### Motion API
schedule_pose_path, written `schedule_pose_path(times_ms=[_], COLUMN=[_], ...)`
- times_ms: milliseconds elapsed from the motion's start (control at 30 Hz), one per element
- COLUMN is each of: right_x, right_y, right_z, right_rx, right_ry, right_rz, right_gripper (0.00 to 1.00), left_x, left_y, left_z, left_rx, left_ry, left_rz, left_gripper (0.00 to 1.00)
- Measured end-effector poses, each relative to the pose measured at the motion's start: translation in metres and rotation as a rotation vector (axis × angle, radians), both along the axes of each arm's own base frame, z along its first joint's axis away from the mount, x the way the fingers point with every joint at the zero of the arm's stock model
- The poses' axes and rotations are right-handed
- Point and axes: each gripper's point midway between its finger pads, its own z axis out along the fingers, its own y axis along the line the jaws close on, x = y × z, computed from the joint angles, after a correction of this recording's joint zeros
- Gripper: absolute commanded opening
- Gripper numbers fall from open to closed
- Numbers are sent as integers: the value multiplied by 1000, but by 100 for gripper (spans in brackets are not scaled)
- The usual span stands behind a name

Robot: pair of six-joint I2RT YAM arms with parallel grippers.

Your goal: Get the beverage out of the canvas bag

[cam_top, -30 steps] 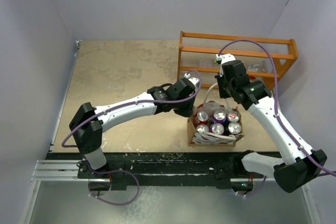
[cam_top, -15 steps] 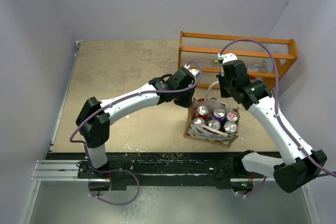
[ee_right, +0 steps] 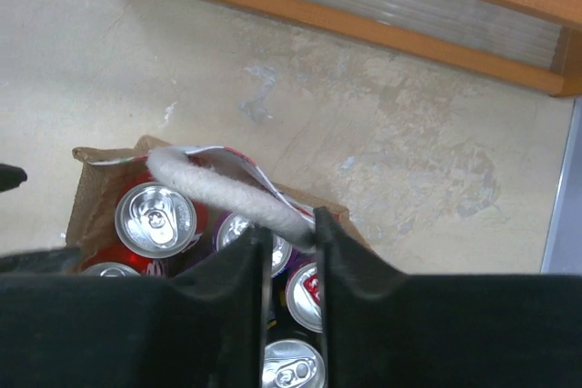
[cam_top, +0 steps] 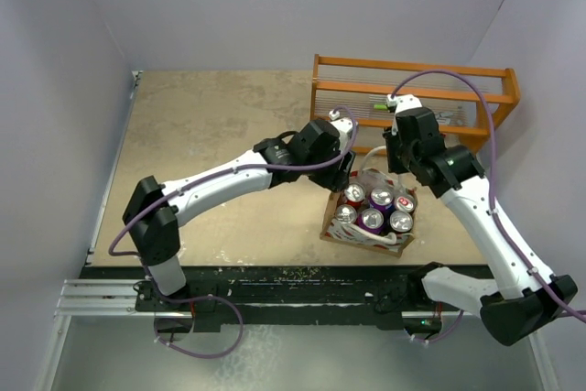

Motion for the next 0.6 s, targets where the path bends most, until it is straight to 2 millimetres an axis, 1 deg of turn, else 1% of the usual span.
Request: schedule_pose_path(times_ms=[100, 200, 300, 433, 500, 600], right_x=[0, 1, 1, -7, -14, -31], right_y=[1, -1, -3, -13, -21, -36], right_z=[4, 13, 25, 34, 40, 61], right_rx=[16, 24, 34, 35, 35, 65], right_ry=[-6, -18, -40, -52, -74, -156], right_rz=[-13, -37, -61, -114, -154, -207], right_gripper=[36, 48, 51, 49, 50, 50], left_x=[-15, -28, -34, -40, -40, -35], left_y=[-9, -19, -29, -37, -42, -47], left_z=[18, 32, 39, 38, 32, 17], left_rx=[-61, -105, -132, -135, -122, -91], left_ry=[-47, -78, -109, -119, -117, -111], left_rz=[-41, -73, -95, -111, -113, -104], left_gripper=[64, 67, 68, 68, 68, 69])
